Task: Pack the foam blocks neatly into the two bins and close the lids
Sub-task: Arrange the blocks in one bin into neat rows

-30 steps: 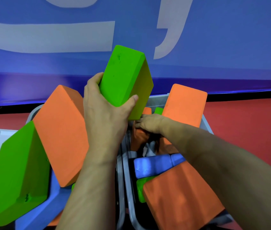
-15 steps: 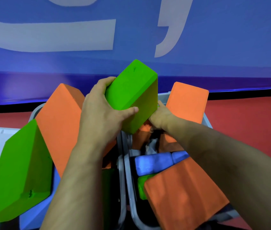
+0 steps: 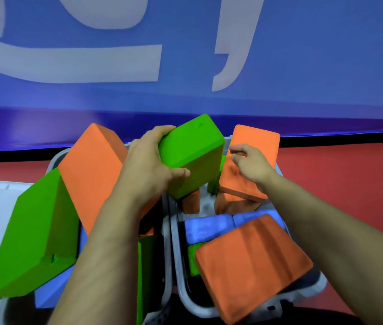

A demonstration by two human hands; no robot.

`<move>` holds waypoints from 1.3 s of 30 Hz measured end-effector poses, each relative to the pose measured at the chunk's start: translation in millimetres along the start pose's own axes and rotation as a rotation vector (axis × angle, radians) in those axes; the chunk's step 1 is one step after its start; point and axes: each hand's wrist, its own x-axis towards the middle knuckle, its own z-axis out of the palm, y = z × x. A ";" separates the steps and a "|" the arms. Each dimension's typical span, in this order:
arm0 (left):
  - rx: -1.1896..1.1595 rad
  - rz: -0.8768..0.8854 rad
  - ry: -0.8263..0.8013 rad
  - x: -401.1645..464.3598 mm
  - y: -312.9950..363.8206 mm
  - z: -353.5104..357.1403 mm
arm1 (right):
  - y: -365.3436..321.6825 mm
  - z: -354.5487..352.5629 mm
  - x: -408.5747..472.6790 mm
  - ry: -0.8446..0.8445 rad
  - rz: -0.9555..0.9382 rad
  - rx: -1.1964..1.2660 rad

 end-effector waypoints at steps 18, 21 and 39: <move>0.103 -0.013 -0.130 -3.0 8.3 17.2 | 49.6 -28.8 -50.9 0.353 0.693 0.139; 0.094 -0.020 -0.162 -3.5 6.9 19.4 | 68.0 -25.0 -47.5 0.221 0.734 0.453; 0.176 -0.046 -0.221 -3.4 21.5 53.4 | 125.5 -81.2 -36.3 0.579 0.606 0.307</move>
